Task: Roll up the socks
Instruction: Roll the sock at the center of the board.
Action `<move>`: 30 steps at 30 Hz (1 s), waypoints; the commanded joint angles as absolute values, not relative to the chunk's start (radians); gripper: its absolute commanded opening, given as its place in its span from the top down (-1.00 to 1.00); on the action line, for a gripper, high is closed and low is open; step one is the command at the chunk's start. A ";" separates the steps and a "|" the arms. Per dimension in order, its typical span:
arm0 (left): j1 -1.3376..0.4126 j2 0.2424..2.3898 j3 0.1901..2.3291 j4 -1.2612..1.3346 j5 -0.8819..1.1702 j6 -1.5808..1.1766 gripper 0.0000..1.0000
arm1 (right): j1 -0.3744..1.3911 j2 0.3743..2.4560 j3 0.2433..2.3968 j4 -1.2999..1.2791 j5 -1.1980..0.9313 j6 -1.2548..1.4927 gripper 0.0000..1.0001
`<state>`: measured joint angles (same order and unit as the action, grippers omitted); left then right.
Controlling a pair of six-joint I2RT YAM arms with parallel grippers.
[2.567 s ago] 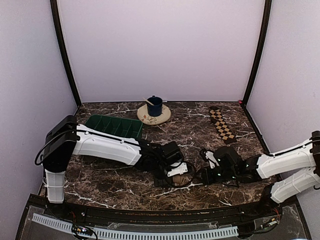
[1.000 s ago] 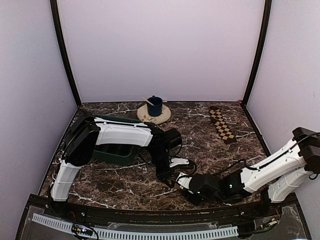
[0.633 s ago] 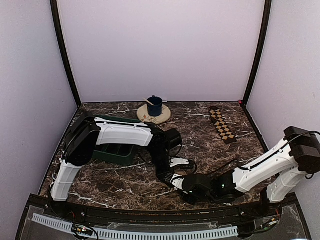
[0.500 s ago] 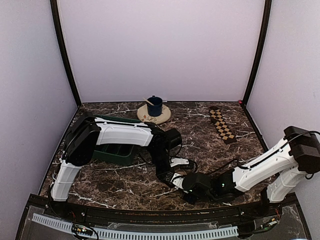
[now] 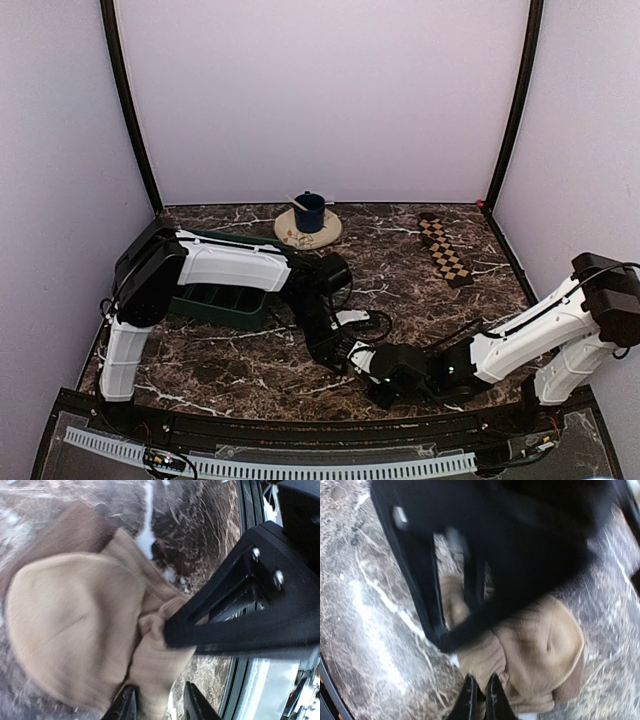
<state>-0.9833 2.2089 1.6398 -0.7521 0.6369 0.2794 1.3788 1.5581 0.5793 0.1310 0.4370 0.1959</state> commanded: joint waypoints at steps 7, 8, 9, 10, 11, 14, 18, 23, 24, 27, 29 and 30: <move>-0.897 2.016 1.434 -0.485 0.661 0.156 0.16 | 1.341 1.479 0.482 0.186 0.418 0.379 1.00; -0.894 2.003 1.416 -0.464 0.655 0.148 0.16 | 1.336 1.473 0.475 0.193 0.410 0.393 1.00; -0.892 1.991 1.404 -0.439 0.646 0.140 0.16 | 1.331 1.467 0.469 0.199 0.403 0.407 1.00; -0.891 1.976 1.380 -0.412 0.636 0.134 0.16 | 1.326 1.459 0.465 0.204 0.395 0.420 1.00; -0.891 1.959 1.359 -0.377 0.621 0.123 0.16 | 1.319 1.453 0.458 0.211 0.385 0.433 1.00; -0.891 1.911 1.284 -0.260 0.589 0.098 0.15 | 1.296 1.425 0.437 0.232 0.350 0.478 1.00; -0.899 1.840 1.179 -0.105 0.531 0.086 0.15 | 1.250 1.398 0.412 0.259 0.277 0.536 1.00; -0.969 1.791 1.093 0.022 0.390 0.170 0.13 | 1.188 1.377 0.385 0.296 0.170 0.611 1.00; -0.992 1.789 1.084 0.037 0.349 0.196 0.13 | 1.175 1.371 0.378 0.303 0.148 0.624 1.00; -1.052 1.796 1.061 0.083 0.253 0.267 0.11 | 1.134 1.360 0.356 0.326 0.087 0.660 1.00; -1.081 1.803 1.044 0.124 0.203 0.299 0.10 | 1.111 1.356 0.342 0.343 0.043 0.682 1.00; -1.090 1.807 1.035 0.142 0.186 0.312 0.10 | 1.100 1.355 0.337 0.350 0.020 0.693 1.00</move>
